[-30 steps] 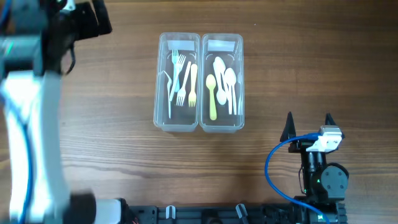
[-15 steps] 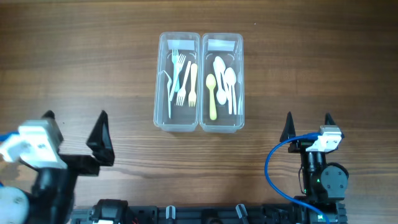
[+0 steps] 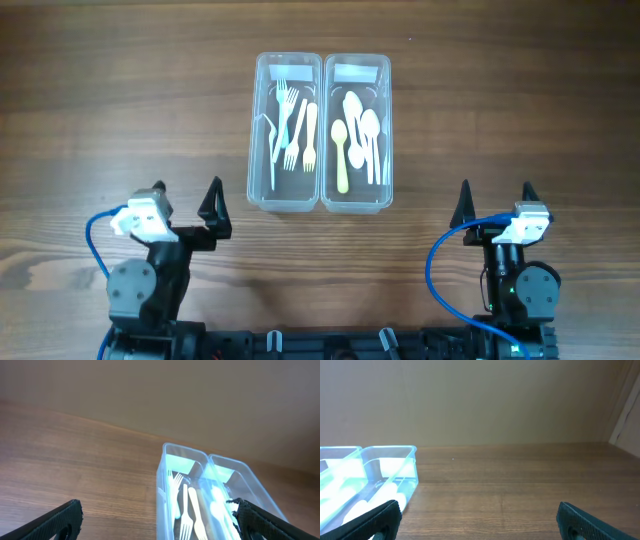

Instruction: Pack container

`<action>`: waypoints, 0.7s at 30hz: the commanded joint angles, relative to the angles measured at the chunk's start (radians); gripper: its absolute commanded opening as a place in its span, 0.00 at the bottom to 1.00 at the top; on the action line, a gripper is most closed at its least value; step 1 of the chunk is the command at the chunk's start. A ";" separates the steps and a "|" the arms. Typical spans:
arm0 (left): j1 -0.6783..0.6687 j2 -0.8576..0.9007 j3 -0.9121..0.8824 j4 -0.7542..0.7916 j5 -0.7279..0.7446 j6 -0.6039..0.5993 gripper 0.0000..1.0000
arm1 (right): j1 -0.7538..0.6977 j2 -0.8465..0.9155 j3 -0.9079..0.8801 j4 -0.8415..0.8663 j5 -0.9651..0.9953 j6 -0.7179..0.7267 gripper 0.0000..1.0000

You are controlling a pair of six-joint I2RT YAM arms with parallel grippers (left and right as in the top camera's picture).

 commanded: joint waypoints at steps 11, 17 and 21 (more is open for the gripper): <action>-0.001 -0.232 -0.185 0.015 0.019 -0.034 1.00 | -0.004 -0.003 -0.001 0.004 -0.016 -0.012 1.00; -0.001 -0.232 -0.247 0.032 0.019 -0.034 1.00 | -0.004 -0.003 -0.001 0.004 -0.016 -0.012 1.00; -0.001 -0.232 -0.288 0.065 0.016 -0.029 1.00 | -0.004 -0.003 -0.001 0.004 -0.016 -0.012 1.00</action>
